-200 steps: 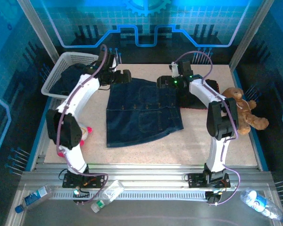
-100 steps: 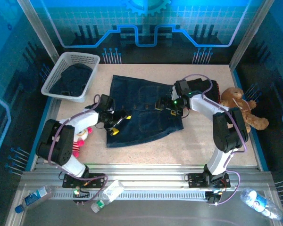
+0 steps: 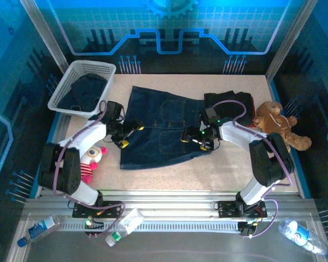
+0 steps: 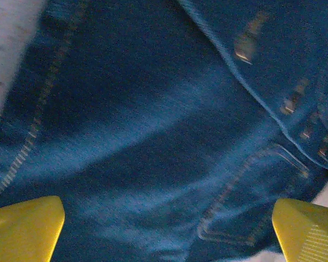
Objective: Fold and stack the skirts
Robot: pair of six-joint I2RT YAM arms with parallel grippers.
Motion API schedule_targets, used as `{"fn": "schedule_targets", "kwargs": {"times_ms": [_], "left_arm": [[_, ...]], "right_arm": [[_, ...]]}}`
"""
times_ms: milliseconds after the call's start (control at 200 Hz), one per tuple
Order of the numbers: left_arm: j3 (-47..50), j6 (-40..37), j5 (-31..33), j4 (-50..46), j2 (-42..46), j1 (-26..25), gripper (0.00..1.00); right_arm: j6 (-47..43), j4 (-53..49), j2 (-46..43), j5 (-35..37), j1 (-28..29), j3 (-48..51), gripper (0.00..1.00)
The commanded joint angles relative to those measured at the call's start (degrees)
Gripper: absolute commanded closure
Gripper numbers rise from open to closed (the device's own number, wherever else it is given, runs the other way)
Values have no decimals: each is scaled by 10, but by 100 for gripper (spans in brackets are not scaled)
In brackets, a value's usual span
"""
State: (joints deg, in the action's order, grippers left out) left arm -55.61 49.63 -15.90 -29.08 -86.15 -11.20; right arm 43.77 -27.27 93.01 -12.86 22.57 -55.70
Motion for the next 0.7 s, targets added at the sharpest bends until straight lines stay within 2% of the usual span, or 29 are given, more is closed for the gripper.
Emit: {"fn": "schedule_targets", "kwargs": {"times_ms": [0,115,220,355,480,695], "left_arm": [[20,52,-16,-52,59,-48,1],[98,146,-25,-6,110,-83,1],[154,177,-24,43,129,-85,1],[180,182,-15,109,114,-77,1],[197,166,22,84,95,-71,1],[279,101,56,64,83,-1,1]], "right_arm": [[8,-45,-31,5,4,12,0],[18,-35,-56,4,5,33,0],[12,-19,-52,12,5,35,0],[10,20,-36,21,5,36,0],[-3,27,-9,51,4,42,0],[-27,3,23,93,-9,73,0]]}}
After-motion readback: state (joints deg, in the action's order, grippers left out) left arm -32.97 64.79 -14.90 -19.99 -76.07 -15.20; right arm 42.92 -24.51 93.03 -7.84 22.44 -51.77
